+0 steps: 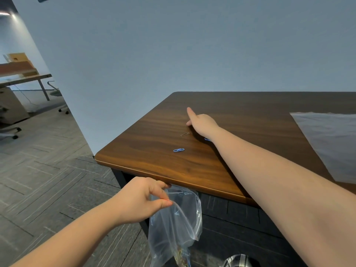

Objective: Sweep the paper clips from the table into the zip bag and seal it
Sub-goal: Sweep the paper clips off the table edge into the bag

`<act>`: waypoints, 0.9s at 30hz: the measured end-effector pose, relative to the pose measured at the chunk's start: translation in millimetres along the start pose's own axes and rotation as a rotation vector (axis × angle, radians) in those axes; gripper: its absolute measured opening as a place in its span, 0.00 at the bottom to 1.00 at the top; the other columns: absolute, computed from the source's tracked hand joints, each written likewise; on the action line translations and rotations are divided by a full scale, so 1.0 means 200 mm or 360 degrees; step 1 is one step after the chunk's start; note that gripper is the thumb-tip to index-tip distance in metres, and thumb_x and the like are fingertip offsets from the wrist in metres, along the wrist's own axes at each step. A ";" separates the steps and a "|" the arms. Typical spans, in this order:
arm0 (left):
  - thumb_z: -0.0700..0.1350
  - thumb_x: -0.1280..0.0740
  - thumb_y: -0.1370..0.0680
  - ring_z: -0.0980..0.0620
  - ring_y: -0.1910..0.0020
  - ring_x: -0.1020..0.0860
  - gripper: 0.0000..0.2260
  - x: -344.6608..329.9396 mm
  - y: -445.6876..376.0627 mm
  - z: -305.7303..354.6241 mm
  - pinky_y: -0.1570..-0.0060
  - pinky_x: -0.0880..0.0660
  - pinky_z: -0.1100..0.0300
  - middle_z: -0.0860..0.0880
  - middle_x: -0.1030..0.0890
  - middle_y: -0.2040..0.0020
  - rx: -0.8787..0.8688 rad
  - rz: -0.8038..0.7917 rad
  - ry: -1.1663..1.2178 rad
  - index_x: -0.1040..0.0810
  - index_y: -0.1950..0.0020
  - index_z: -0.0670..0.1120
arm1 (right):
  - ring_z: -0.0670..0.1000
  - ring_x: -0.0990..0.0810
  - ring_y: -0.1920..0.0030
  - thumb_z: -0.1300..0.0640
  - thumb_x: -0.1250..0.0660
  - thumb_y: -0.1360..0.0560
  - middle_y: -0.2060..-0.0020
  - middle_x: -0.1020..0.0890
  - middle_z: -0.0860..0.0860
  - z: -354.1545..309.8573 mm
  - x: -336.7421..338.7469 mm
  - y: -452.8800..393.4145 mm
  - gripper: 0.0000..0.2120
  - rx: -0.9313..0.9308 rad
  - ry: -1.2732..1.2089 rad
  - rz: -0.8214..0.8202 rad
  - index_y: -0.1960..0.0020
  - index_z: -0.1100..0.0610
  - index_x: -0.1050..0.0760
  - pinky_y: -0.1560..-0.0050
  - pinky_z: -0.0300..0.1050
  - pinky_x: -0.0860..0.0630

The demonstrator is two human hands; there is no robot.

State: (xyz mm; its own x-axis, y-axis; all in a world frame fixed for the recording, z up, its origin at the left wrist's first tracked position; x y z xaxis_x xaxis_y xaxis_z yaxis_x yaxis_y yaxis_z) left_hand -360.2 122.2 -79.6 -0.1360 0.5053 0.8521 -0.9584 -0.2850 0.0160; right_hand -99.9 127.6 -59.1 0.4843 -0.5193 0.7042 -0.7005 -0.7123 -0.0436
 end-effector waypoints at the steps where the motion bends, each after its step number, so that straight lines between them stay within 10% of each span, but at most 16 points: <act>1: 0.50 0.30 0.29 0.65 0.40 0.28 0.04 0.00 0.00 0.00 0.43 0.34 0.74 0.52 0.20 0.41 0.0000 0.0001 -0.0003 0.16 0.58 0.56 | 0.55 0.26 0.36 0.36 0.58 0.21 0.37 0.22 0.52 -0.02 -0.02 0.02 0.35 0.0049 -0.0021 -0.0046 0.46 0.55 0.17 0.37 0.50 0.34; 21: 0.51 0.31 0.28 0.66 0.42 0.28 0.03 -0.03 0.01 0.10 0.37 0.31 0.64 0.53 0.21 0.39 -0.0031 -0.0008 -0.0026 0.18 0.60 0.59 | 0.49 0.26 0.41 0.38 0.51 0.21 0.40 0.20 0.51 -0.13 -0.03 0.51 0.30 0.0355 -0.0104 -0.0516 0.50 0.54 0.15 0.34 0.48 0.35; 27: 0.50 0.31 0.28 0.69 0.45 0.30 0.06 -0.05 0.00 0.12 0.48 0.38 0.80 0.52 0.20 0.40 -0.0078 0.0026 -0.0063 0.16 0.55 0.52 | 0.44 0.26 0.55 0.44 0.51 0.19 0.54 0.19 0.49 0.05 0.12 0.53 0.28 -0.0052 -0.0791 0.0336 0.53 0.59 0.17 0.46 0.43 0.35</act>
State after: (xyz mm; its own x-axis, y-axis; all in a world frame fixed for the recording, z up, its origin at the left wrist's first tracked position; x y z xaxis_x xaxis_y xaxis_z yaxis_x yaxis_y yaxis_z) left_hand -353.2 97.7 -75.8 -0.1425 0.4681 0.8721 -0.9675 -0.2519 -0.0229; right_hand -157.4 34.9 -54.6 0.5152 -0.8160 0.2622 -0.8215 -0.5574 -0.1204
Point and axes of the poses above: each hand's wrist, its own y-axis away from the middle knuckle, its own x-axis out of the back of the hand, z = x × y, the point moved 4 cm from there along -y, towards the middle knuckle
